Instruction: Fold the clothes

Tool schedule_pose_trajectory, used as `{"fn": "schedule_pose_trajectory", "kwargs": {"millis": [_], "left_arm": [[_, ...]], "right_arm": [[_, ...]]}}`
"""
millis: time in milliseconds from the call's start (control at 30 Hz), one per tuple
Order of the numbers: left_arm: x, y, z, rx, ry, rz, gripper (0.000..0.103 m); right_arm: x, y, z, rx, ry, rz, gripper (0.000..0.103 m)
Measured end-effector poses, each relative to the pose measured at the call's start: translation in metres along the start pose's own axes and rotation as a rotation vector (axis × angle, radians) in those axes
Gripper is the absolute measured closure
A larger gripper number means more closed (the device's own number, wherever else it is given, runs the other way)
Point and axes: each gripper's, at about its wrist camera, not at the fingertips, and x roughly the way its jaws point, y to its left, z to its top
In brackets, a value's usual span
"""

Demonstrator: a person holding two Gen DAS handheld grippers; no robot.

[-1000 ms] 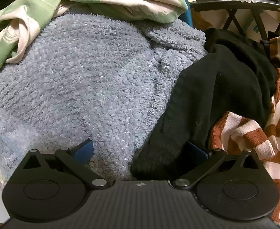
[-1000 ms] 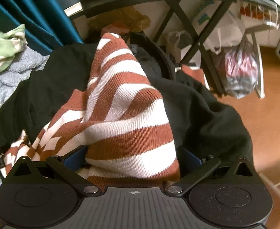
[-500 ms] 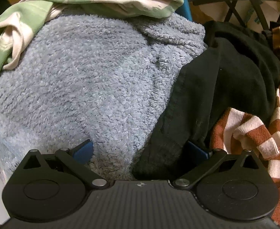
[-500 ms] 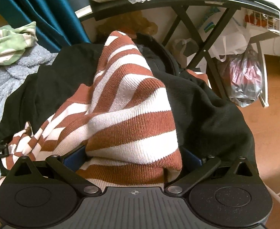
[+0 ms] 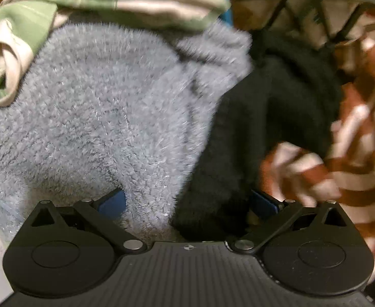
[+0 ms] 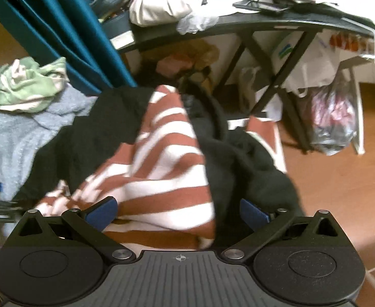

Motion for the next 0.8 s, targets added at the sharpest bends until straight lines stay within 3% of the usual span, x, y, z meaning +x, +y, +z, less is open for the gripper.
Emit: {"fn": "schedule_pose_trajectory", "kwargs": {"millis": [167,267,467,600,667,700,733,800], "left_arm": [[-0.042,-0.012,0.004,0.039,-0.075,-0.222,0.001],[-0.047,-0.054,0.016,0.09,-0.102,-0.327,0.001],[-0.037,-0.109,0.013,0.208,-0.043,-0.393,0.002],[-0.021,-0.128,0.01,0.226,0.018,-0.402,0.023],[-0.017,-0.135,0.01,0.255,0.028,-0.398,0.028],[-0.016,-0.136,0.01,0.261,0.028,-0.403,0.037],[-0.017,-0.134,0.011,0.248,0.03,-0.418,0.061],[-0.023,-0.126,0.016,0.202,0.034,-0.427,0.087]], "right_arm": [[-0.002,-0.021,-0.004,0.039,0.031,-0.045,0.001],[-0.002,-0.025,-0.006,0.034,0.041,-0.044,0.001],[-0.002,-0.022,0.002,0.005,0.041,-0.043,0.001],[-0.005,-0.024,0.003,-0.017,0.037,-0.045,0.001],[-0.006,-0.027,0.002,-0.016,0.038,-0.042,0.001],[-0.007,-0.028,0.002,-0.01,0.038,-0.043,0.001],[-0.008,-0.03,0.002,-0.004,0.038,-0.044,0.001],[-0.01,-0.032,0.002,0.008,0.039,-0.05,0.001]]}}
